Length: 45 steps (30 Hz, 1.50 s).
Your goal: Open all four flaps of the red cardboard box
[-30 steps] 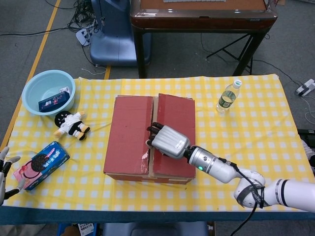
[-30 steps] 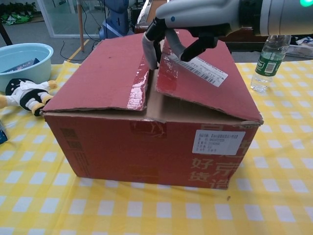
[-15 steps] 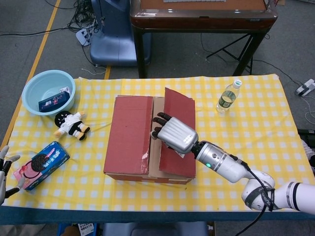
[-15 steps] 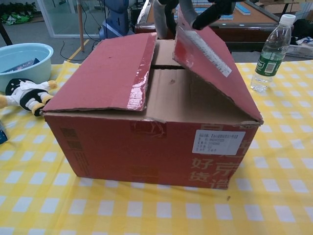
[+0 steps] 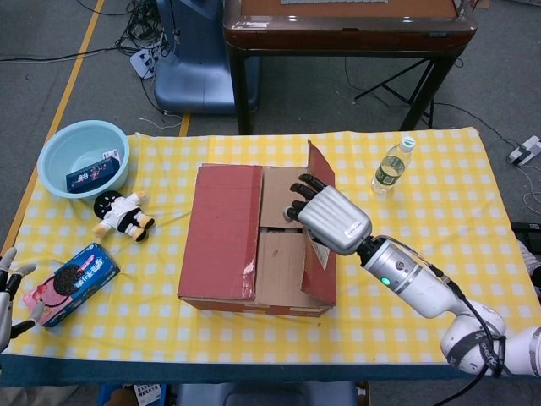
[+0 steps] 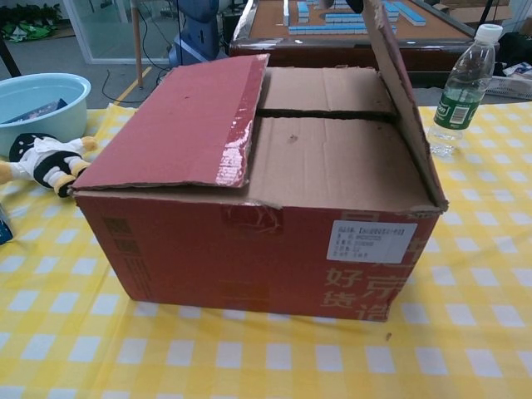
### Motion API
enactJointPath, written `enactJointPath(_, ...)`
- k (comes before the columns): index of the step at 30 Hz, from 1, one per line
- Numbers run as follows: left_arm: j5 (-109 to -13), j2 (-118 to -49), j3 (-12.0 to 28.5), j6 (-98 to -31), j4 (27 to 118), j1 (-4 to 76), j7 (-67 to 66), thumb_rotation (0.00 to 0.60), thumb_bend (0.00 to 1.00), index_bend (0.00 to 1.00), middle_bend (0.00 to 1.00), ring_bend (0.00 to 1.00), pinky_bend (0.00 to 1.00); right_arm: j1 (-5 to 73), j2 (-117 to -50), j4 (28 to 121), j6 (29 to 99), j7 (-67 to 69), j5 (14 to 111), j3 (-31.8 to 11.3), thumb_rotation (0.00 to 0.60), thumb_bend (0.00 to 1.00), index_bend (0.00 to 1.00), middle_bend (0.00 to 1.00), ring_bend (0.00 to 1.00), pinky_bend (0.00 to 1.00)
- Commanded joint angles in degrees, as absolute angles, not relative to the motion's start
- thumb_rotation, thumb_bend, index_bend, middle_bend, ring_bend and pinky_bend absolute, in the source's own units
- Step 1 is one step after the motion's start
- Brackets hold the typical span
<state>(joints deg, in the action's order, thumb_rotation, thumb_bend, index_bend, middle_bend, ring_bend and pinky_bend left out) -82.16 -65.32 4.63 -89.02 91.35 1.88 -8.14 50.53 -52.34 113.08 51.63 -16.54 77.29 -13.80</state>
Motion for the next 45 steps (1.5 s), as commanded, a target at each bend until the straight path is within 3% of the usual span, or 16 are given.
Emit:
enactJointPath(1, -82.4, -65.3, 4.7, -89.1, 91.5, 2.0, -8.2, 0.6, 0.3, 0.3, 0.05, 0.04, 0.0, 49.5, -50.9, 114.1, 52.6, -16.8, 77.1, -13.8, 0.6, 1.0, 0.42, 0.53, 0.2, 0.14)
enactJointPath(14, -83.3, -64.8, 4.9, -89.7, 92.8, 2.3, -9.1, 0.6, 0.3, 0.3, 0.05, 0.04, 0.0, 44.4, -43.8, 117.5, 56.6, -16.1, 77.1, -13.7, 0.6, 1.0, 0.42, 0.53, 0.21, 0.14)
enactJointPath(33, -85.4, -63.4, 4.7, -89.7, 95.9, 3.3, -11.7, 0.6, 0.3, 0.3, 0.05, 0.04, 0.0, 34.7, -37.7, 116.0, 60.1, -11.9, 77.9, -9.7, 0.6, 1.0, 0.42, 0.53, 0.21, 0.14)
enactJointPath(45, -91.6, -55.2, 6.6, -82.0, 99.4, 11.2, -0.9, 0.6, 0.3, 0.28, 0.05, 0.04, 0.0, 29.6, -39.8, 113.7, 63.8, -6.0, 84.6, -7.2, 0.6, 1.0, 0.42, 0.44, 0.21, 0.14)
